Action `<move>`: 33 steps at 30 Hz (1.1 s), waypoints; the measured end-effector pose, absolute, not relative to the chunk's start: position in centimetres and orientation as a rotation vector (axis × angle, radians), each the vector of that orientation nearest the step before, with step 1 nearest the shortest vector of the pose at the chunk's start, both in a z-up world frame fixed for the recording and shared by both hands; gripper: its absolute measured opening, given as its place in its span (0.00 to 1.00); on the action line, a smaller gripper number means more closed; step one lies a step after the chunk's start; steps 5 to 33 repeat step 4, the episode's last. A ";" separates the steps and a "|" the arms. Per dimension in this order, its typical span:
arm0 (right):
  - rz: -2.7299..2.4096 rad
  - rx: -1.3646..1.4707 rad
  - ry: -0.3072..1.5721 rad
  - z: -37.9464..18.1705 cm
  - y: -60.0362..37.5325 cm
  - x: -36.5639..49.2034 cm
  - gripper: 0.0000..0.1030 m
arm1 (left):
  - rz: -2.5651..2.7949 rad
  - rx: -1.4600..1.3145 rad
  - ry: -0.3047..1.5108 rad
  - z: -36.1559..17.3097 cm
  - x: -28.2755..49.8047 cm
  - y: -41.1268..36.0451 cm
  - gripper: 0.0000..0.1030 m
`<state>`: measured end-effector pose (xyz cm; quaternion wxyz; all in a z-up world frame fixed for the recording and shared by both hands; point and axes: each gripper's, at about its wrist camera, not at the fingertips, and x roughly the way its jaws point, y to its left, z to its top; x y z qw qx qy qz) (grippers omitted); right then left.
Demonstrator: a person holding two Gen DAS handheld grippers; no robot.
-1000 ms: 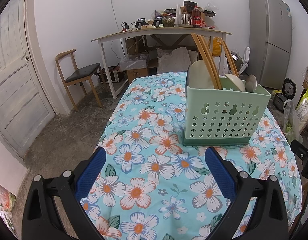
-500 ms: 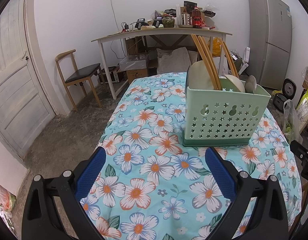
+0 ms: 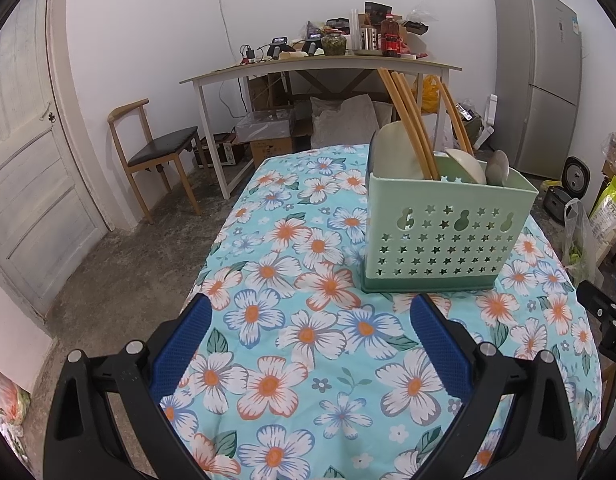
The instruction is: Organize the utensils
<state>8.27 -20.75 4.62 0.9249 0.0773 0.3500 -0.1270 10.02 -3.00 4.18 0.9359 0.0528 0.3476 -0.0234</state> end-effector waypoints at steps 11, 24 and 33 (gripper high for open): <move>-0.261 0.158 0.717 4.6 -20.7 8.3 0.92 | -0.047 0.107 0.710 4.2 10.0 -3.0 0.95; -0.261 0.158 0.717 4.6 -20.7 8.3 0.92 | -0.047 0.107 0.710 4.2 10.0 -3.0 0.95; -0.261 0.158 0.717 4.6 -20.7 8.3 0.92 | -0.047 0.107 0.710 4.2 10.0 -3.0 0.95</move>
